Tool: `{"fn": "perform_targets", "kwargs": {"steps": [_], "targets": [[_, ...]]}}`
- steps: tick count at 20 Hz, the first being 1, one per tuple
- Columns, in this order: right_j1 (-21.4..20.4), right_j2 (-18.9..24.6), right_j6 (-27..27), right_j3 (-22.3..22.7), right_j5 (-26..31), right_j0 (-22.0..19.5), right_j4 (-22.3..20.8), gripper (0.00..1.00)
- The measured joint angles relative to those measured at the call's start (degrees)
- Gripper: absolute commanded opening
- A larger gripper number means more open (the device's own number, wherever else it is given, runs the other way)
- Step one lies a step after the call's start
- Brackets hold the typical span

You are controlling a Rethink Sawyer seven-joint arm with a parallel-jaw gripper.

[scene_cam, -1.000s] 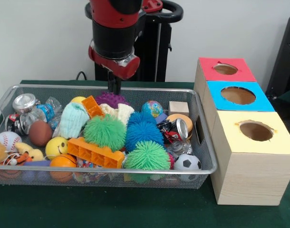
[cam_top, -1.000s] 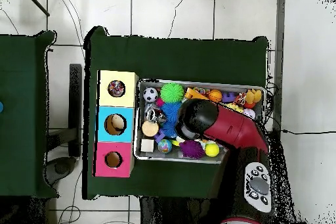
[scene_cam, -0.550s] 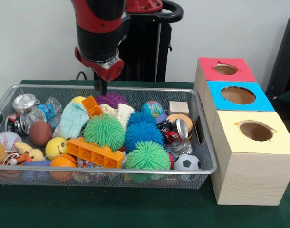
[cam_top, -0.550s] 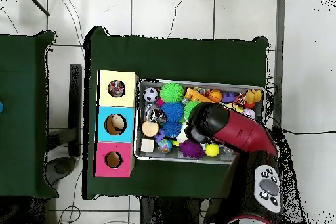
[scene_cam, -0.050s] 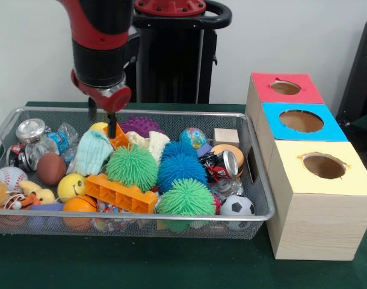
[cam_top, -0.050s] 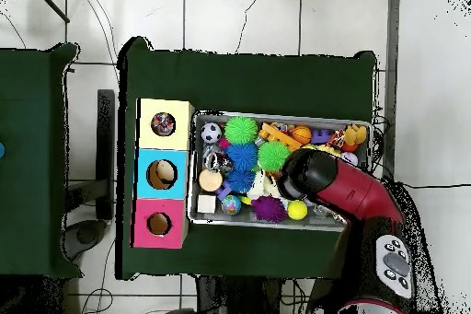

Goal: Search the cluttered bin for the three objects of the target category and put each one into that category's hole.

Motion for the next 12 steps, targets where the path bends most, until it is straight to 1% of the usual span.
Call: {"fn": "perform_targets", "kwargs": {"steps": [1,2,4,6,7,12], "targets": [[0.0,0.0,0.0,0.03,-0.56,-0.09,0.05,1.0],[-0.02,-0.01,0.0,0.33,-2.36,-0.21,0.72,1.0],[-0.05,0.01,0.02,0.72,-3.42,-0.15,1.5,1.0],[-0.09,0.0,0.02,1.05,-3.88,-0.02,2.26,1.0],[-0.16,0.0,0.02,1.29,-4.0,0.28,3.33,1.0],[-0.49,0.01,0.02,1.34,-4.01,1.28,5.12,1.0]]}}
